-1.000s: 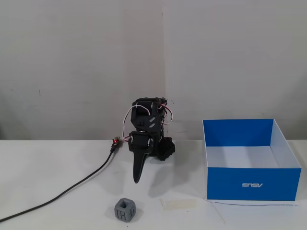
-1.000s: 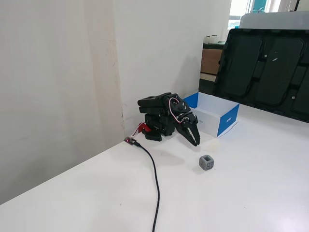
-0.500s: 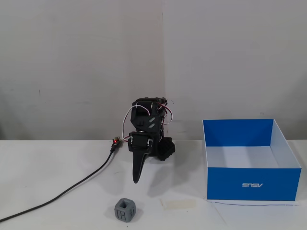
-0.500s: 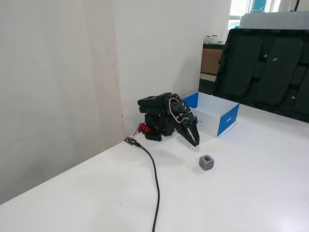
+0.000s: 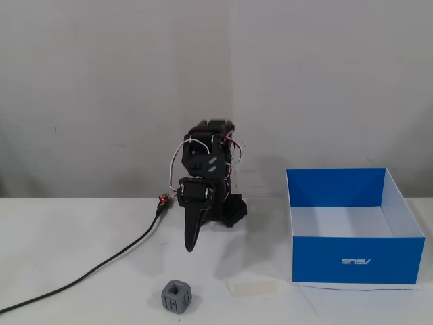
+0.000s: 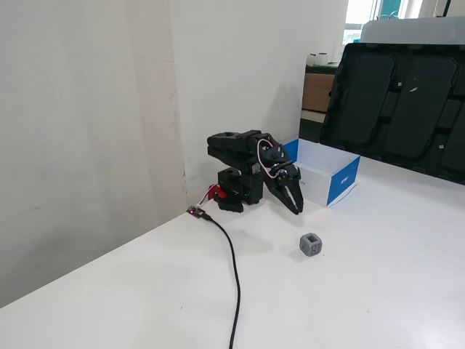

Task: Pick the gray block and keep it in the box.

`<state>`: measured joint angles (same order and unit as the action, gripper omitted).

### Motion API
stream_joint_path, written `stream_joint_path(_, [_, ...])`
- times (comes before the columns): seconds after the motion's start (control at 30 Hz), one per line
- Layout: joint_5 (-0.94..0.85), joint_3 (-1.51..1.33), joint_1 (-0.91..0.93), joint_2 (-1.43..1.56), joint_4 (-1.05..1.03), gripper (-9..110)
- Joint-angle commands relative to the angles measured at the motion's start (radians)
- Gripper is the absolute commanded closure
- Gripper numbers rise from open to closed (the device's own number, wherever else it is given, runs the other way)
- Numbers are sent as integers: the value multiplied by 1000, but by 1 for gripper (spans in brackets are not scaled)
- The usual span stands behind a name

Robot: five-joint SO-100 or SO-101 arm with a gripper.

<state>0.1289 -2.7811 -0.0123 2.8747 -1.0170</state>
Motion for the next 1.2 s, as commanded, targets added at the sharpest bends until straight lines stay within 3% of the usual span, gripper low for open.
stream_joint_path(0.0, [17, 167, 14, -126, 21, 101])
stream_joint_path(0.2, [60, 273, 25, -353, 41, 101])
stream_joint_path(0.37, [100, 374, 32, -534, 41, 89])
stream_joint_path(0.73, [160, 413, 54, -675, 118, 76])
stream_joint_path(1.17, [250, 497, 32, -928, 164, 76])
